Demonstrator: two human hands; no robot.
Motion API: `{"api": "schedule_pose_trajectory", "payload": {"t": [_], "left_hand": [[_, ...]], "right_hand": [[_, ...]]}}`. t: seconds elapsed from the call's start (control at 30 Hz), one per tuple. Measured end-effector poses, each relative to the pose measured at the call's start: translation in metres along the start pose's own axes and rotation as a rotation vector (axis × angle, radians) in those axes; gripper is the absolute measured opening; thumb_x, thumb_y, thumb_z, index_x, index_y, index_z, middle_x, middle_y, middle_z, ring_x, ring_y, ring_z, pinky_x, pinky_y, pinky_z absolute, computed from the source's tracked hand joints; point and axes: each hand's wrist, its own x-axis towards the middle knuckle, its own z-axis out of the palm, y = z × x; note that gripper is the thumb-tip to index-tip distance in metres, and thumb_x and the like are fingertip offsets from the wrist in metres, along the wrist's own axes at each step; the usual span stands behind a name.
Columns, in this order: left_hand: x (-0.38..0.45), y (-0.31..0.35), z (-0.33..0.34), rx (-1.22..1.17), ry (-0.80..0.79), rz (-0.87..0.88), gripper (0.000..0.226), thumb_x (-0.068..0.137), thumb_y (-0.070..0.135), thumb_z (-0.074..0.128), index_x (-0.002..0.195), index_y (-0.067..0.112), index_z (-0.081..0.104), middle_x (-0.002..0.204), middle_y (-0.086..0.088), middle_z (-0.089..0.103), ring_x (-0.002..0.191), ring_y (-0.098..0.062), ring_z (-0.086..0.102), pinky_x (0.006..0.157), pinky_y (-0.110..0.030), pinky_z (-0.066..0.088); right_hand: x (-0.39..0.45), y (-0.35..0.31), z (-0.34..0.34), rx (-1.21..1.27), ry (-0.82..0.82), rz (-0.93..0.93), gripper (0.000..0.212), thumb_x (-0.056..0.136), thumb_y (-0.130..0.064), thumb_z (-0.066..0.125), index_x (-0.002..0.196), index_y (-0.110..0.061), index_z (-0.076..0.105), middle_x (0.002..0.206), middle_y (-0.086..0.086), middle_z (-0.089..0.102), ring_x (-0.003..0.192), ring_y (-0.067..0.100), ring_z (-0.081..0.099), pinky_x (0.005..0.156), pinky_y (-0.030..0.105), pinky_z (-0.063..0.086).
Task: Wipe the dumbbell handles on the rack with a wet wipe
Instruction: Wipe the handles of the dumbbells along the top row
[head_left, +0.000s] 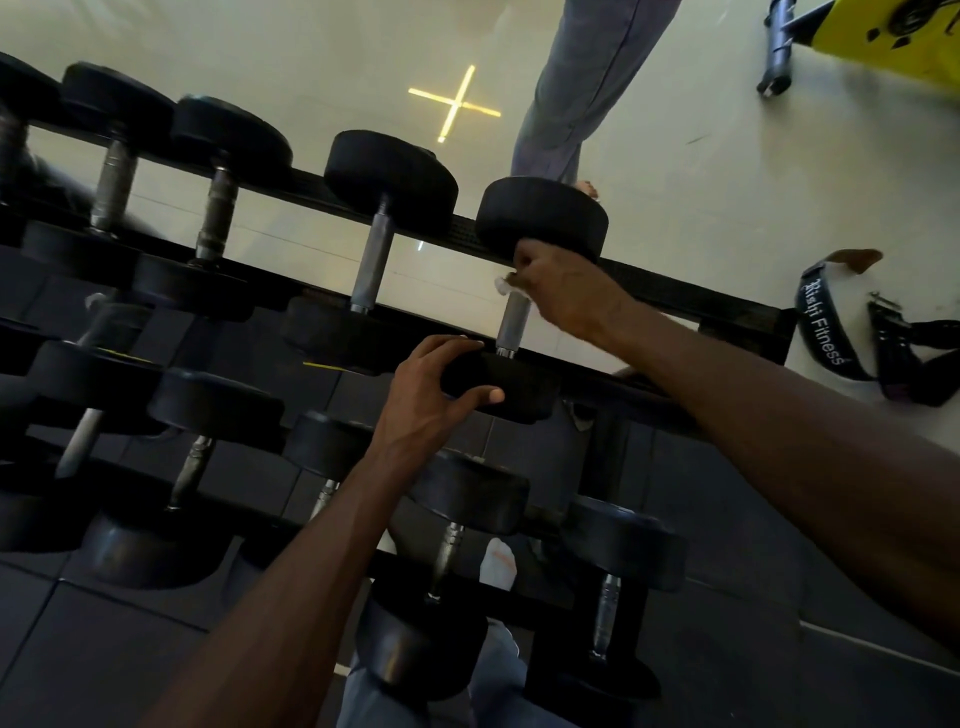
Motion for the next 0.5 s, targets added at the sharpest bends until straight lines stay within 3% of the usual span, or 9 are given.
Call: {"api": "schedule_pose_trajectory", "payload": {"t": [0.03, 0.13, 0.2, 0.27, 0.33, 0.43, 0.5], "left_hand": [[0.0, 0.0, 0.0, -0.001, 0.001, 0.0, 0.061, 0.076, 0.038, 0.09, 0.129, 0.018, 0.069, 0.133, -0.001, 0.061, 0.12, -0.013, 0.058, 0.097, -0.019, 0.048], [0.0, 0.002, 0.0, 0.003, -0.003, -0.001, 0.061, 0.076, 0.037, 0.09, 0.129, 0.016, 0.069, 0.131, -0.003, 0.061, 0.119, -0.017, 0.059, 0.099, -0.027, 0.052], [0.0, 0.002, 0.001, 0.004, -0.003, 0.0, 0.061, 0.076, 0.038, 0.09, 0.129, 0.017, 0.069, 0.131, -0.003, 0.061, 0.119, -0.017, 0.059, 0.099, -0.03, 0.053], [0.0, 0.002, 0.0, -0.01, -0.001, -0.005, 0.061, 0.076, 0.039, 0.089, 0.129, 0.018, 0.069, 0.131, -0.001, 0.061, 0.119, -0.015, 0.059, 0.099, -0.033, 0.054], [-0.001, 0.001, -0.001, -0.026, -0.004, -0.007, 0.061, 0.076, 0.041, 0.088, 0.129, 0.019, 0.069, 0.133, 0.0, 0.06, 0.12, -0.014, 0.059, 0.101, -0.036, 0.054], [-0.001, 0.001, -0.001, -0.032, -0.005, -0.009, 0.061, 0.076, 0.042, 0.088, 0.129, 0.02, 0.068, 0.133, 0.001, 0.06, 0.12, -0.013, 0.059, 0.101, -0.036, 0.055], [-0.001, 0.002, 0.0, -0.039, 0.004, -0.01, 0.061, 0.075, 0.041, 0.089, 0.129, 0.02, 0.069, 0.131, 0.002, 0.06, 0.119, -0.013, 0.059, 0.1, -0.035, 0.055]], "right_hand": [[-0.003, -0.003, 0.003, 0.015, 0.005, -0.004, 0.008, 0.099, -0.013, 0.063, 0.099, -0.005, 0.064, 0.092, -0.002, 0.041, 0.083, 0.021, 0.057, 0.071, 0.027, 0.041], [-0.025, -0.021, 0.012, 0.085, -0.258, -0.198, 0.014, 0.1, -0.026, 0.061, 0.1, -0.012, 0.061, 0.096, -0.002, 0.043, 0.088, 0.018, 0.053, 0.074, 0.028, 0.039], [-0.025, -0.014, 0.008, 0.038, -0.358, -0.263, 0.021, 0.099, -0.03, 0.06, 0.108, -0.012, 0.068, 0.101, -0.001, 0.046, 0.093, 0.018, 0.054, 0.075, 0.028, 0.042], [-0.014, -0.001, 0.0, -0.018, -0.293, -0.23, 0.022, 0.099, -0.023, 0.059, 0.112, -0.011, 0.072, 0.104, 0.001, 0.047, 0.094, 0.021, 0.053, 0.08, 0.034, 0.048], [-0.004, 0.006, -0.006, -0.081, -0.105, -0.133, 0.021, 0.097, -0.008, 0.059, 0.112, -0.007, 0.072, 0.107, 0.007, 0.051, 0.096, 0.024, 0.056, 0.083, 0.035, 0.051], [-0.011, -0.003, 0.003, -0.046, 0.045, -0.053, 0.035, 0.1, -0.014, 0.04, 0.106, -0.001, 0.072, 0.106, 0.012, 0.055, 0.089, 0.027, 0.059, 0.075, 0.036, 0.051], [-0.025, -0.009, 0.017, -0.014, 0.043, -0.063, 0.023, 0.097, -0.014, 0.055, 0.104, -0.006, 0.075, 0.099, 0.009, 0.056, 0.083, 0.026, 0.059, 0.067, 0.029, 0.044]]}}
